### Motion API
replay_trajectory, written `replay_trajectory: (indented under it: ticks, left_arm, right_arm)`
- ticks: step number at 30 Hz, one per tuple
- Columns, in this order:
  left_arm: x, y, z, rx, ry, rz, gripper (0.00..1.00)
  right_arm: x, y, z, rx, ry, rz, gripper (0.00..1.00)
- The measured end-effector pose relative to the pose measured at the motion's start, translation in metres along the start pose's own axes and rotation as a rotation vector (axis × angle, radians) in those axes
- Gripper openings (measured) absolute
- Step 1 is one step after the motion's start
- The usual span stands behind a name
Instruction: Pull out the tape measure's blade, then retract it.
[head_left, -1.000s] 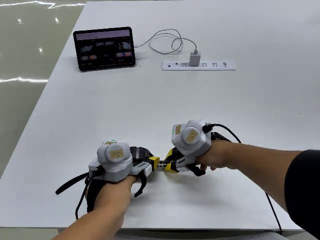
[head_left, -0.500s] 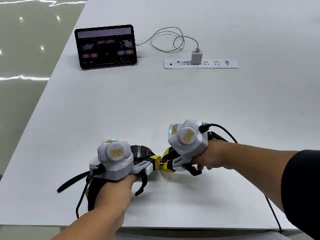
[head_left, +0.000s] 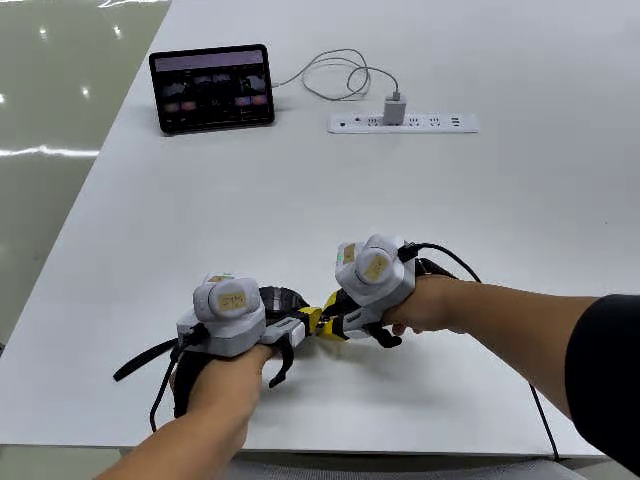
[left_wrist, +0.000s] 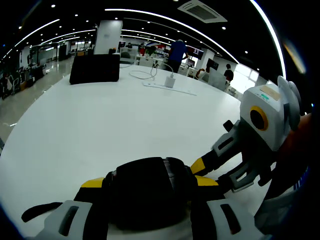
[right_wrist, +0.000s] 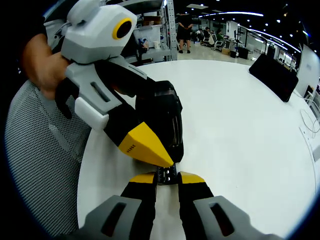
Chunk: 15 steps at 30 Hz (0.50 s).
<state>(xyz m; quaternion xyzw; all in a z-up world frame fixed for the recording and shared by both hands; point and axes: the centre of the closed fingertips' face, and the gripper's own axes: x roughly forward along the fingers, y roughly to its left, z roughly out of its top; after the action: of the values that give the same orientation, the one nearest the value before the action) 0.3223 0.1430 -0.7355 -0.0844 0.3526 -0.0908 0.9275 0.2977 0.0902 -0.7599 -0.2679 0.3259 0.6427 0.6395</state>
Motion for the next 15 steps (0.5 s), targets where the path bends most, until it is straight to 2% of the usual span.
replay_trajectory:
  ticks: [15]
  left_arm:
    - [0.0005, 0.0, 0.0, -0.002, 0.0, -0.001, 0.62]
  right_arm:
    - [-0.0019, -0.0016, -0.0035, -0.036, 0.003, -0.009, 0.11]
